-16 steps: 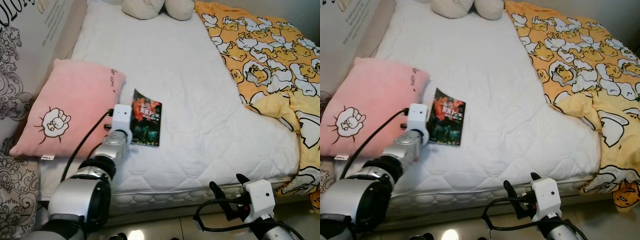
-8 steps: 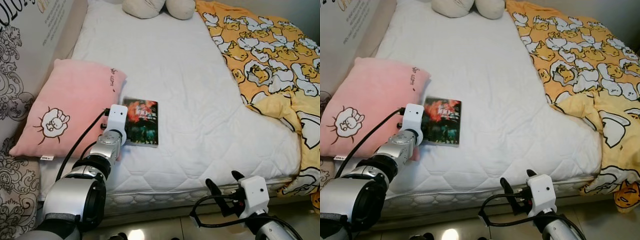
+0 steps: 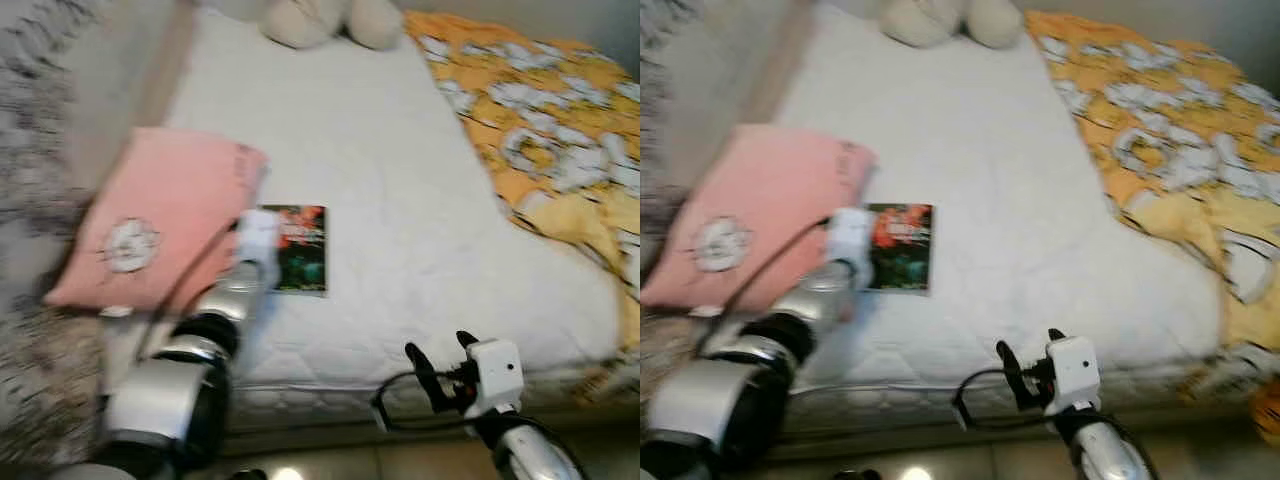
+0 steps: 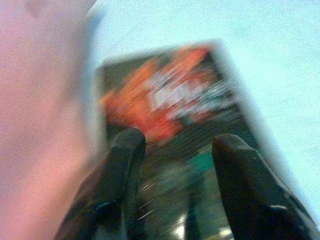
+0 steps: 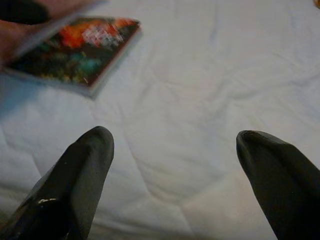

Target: Clean up the room

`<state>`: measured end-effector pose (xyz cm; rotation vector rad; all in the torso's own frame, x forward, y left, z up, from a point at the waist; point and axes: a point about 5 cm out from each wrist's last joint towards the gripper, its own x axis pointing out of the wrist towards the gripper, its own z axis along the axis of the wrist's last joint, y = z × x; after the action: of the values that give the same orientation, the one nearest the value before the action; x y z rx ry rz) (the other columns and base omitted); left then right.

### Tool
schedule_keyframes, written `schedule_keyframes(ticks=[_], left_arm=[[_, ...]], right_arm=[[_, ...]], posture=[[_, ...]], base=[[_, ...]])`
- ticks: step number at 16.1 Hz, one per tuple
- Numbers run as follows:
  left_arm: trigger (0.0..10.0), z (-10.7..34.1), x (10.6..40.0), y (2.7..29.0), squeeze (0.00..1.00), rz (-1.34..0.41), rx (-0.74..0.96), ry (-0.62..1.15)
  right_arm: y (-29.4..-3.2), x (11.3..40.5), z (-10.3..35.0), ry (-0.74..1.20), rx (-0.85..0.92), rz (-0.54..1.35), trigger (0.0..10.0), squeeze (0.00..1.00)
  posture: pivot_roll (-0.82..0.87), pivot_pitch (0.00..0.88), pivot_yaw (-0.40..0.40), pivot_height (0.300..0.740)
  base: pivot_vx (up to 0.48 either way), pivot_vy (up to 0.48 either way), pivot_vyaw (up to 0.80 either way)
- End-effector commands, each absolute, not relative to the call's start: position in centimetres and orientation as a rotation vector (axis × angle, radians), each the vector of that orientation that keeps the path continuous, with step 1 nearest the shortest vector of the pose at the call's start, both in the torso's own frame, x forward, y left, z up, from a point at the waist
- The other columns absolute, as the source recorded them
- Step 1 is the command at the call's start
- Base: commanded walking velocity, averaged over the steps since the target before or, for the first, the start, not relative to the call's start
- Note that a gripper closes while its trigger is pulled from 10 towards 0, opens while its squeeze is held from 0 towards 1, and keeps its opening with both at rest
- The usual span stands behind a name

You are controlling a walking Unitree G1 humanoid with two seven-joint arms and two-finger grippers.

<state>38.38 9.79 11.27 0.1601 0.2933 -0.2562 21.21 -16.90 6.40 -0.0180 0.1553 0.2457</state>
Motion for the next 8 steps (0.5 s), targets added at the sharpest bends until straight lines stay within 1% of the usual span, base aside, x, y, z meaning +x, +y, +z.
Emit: schedule_keyframes(ticks=[1, 2, 3, 4, 5, 6, 7, 8], left_arm=[[10.0, 11.4, 38.0, 8.2, 1.00, -0.348, 0.149, 0.243], [10.0, 11.6, 37.0, 6.6, 1.00, -0.454, 0.079, 0.144], [10.0, 11.8, 35.2, 6.3, 1.00, -0.487, 0.045, 0.015], [10.0, 11.9, 34.5, 7.0, 1.00, -0.453, 0.012, -0.040], [10.0, 11.1, 33.9, 9.5, 1.00, -0.314, -0.041, -0.052], [10.0, 9.8, 33.0, 12.0, 1.00, -0.215, -0.068, -0.040], [10.0, 9.1, 32.3, 13.0, 0.00, -0.175, -0.034, -0.068], [10.0, 8.7, 32.4, 12.9, 0.00, -0.165, -0.038, -0.049]], right_arm=[[-17.9, 21.3, 6.7, 0.126, -0.020, 0.175, 10.0, 0.00], [-18.3, 21.8, 7.0, 0.093, 0.006, 0.099, 10.0, 0.00], [-18.9, 22.2, 7.3, 0.058, 0.033, 0.022, 10.0, 0.00], [-19.2, 22.4, 7.2, 0.050, 0.043, -0.012, 10.0, 0.00], [-19.5, 23.0, 6.8, 0.053, 0.067, -0.063, 10.0, 0.00], [-19.3, 24.1, 6.6, 0.052, 0.095, -0.084, 10.0, 0.00], [-18.8, 25.2, 7.0, 0.040, 0.043, -0.066, 10.0, 0.00], [-18.9, 25.5, 7.1, 0.043, 0.021, -0.068, 10.0, 0.00]], posture=[[0.07, 0.035, -0.016, 0.740], [0.09, 0.000, 0.008, 0.740], [0.09, 0.000, 0.016, 0.740], [0.11, 0.000, 0.017, 0.740], [0.12, 0.000, 0.015, 0.740], [0.13, 0.000, 0.002, 0.740], [0.14, 0.000, -0.007, 0.740], [0.14, 0.000, -0.009, 0.740]], base=[[0.000, 0.000, 0.00], [0.000, 0.000, 0.00], [0.000, 0.000, 0.00], [0.000, 0.000, 0.00], [0.000, 0.000, 0.00], [0.000, -0.480, 0.00], [0.000, -0.472, 0.00], [0.000, -0.469, 0.00]])
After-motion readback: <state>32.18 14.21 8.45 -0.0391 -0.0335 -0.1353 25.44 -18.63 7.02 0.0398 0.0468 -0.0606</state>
